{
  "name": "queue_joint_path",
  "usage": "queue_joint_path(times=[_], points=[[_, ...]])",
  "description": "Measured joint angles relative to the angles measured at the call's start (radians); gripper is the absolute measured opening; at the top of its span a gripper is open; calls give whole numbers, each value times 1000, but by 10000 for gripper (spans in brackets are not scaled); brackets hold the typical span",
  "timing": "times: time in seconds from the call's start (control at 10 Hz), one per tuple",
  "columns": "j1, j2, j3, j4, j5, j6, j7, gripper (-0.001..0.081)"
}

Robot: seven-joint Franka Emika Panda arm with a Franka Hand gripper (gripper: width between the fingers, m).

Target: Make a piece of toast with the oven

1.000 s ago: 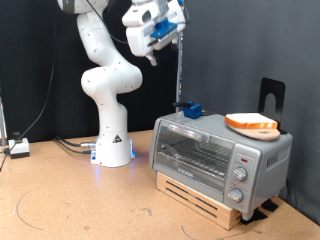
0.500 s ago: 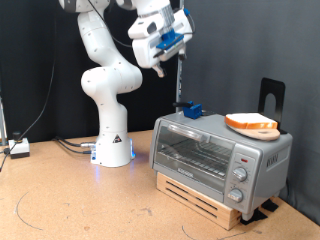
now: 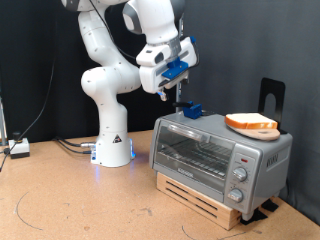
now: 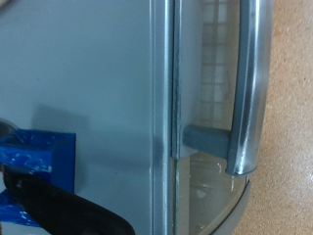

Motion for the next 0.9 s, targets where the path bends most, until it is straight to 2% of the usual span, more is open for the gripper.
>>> queue_joint_path(times=[0.2, 0.3, 0.6, 0.9], points=[[0, 4, -1, -1, 2, 0, -1, 804], [2, 2, -6, -10, 32, 24, -26, 804], [-2, -6, -8, -96, 53, 169, -56, 804], [-18, 10, -8, -171, 21, 234, -55, 804]])
